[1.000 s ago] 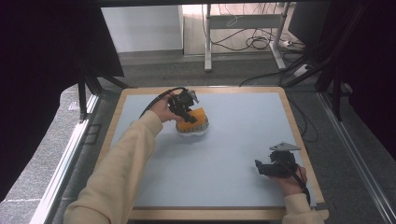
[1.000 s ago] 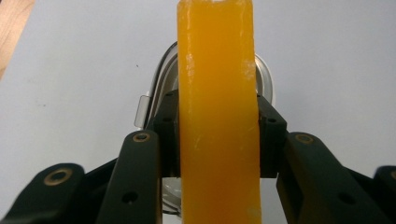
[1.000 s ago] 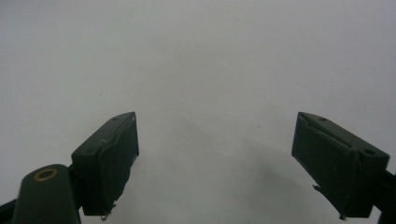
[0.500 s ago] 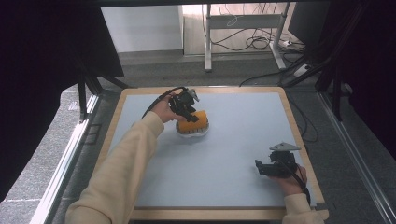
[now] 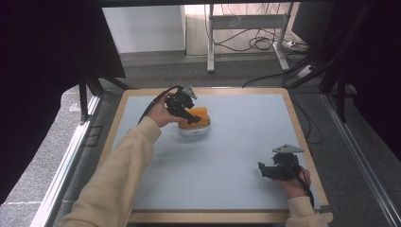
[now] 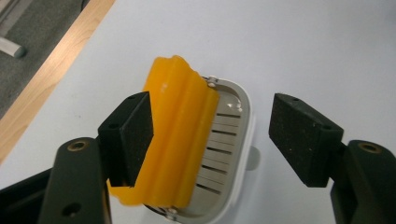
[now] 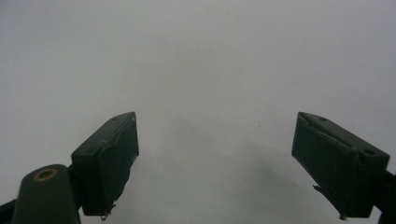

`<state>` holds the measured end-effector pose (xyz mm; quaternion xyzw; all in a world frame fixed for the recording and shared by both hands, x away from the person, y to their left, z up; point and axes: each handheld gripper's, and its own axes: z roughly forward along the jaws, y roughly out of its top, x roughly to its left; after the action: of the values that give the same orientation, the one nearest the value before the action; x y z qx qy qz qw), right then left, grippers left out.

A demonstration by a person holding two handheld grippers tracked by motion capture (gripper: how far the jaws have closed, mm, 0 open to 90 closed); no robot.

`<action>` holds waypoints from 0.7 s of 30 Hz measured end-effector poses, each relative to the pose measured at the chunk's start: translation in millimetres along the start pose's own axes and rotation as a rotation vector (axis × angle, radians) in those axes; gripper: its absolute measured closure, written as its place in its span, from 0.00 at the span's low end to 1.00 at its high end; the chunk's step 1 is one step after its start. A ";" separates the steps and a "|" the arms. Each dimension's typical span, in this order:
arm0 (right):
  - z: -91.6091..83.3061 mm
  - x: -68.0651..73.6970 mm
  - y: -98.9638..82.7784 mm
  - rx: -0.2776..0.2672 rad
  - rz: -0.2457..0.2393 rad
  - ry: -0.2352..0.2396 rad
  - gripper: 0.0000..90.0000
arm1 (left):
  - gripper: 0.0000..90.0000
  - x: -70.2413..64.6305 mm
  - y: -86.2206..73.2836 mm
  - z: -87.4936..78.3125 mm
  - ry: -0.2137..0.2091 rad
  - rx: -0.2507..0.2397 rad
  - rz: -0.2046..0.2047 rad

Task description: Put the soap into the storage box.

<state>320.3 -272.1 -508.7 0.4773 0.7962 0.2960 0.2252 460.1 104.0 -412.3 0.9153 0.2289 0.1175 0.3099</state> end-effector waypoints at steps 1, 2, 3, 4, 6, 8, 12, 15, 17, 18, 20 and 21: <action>0.1 0.2 0.0 0.001 -0.001 0.000 0.16 | 0.32 -1.6 -2.4 -2.2 -0.001 -0.004 -0.012; 0.3 0.5 0.0 0.001 -0.003 0.000 0.16 | 0.32 -3.4 -5.2 -4.6 0.000 -0.007 -0.022; 0.3 0.9 0.0 0.001 -0.006 -0.001 0.16 | 0.34 -5.6 -8.2 -7.1 0.006 -0.012 -0.031; 0.0 1.2 0.1 0.001 -0.006 0.000 0.16 | 0.34 -7.8 -11.4 -9.6 0.008 -0.017 -0.040; -0.3 1.9 0.4 -0.003 -0.004 -0.002 0.16 | 0.34 -12.8 -17.6 -15.0 0.006 -0.026 -0.058; -0.4 2.6 0.7 -0.004 -0.006 -0.001 0.16 | 0.33 -17.6 -23.8 -20.2 0.006 -0.040 -0.077; -0.6 4.6 1.0 -0.004 -0.012 -0.001 0.16 | 0.30 -26.0 -33.4 -27.3 0.022 -0.059 -0.101; -1.7 6.9 2.0 -0.013 -0.017 -0.004 0.16 | 0.29 -37.2 -46.3 -34.1 0.033 -0.085 -0.120; -1.6 7.2 2.3 -0.013 -0.019 -0.002 0.16 | 0.29 -41.1 -51.9 -36.9 0.034 -0.092 -0.124; -1.6 7.2 2.3 -0.013 -0.019 -0.002 0.16 | 0.28 -41.1 -51.9 -36.9 0.034 -0.092 -0.124; -1.4 7.3 2.0 -0.013 -0.022 -0.003 0.16 | 0.28 -47.5 -58.7 -39.4 0.043 -0.097 -0.127; -1.6 7.1 1.9 -0.013 -0.022 -0.004 0.16 | 0.28 -49.4 -61.3 -40.5 0.047 -0.099 -0.127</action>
<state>317.4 -265.5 -506.8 0.4675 0.7990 0.2979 0.2333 381.5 143.6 -422.5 0.8795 0.2875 0.1303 0.3562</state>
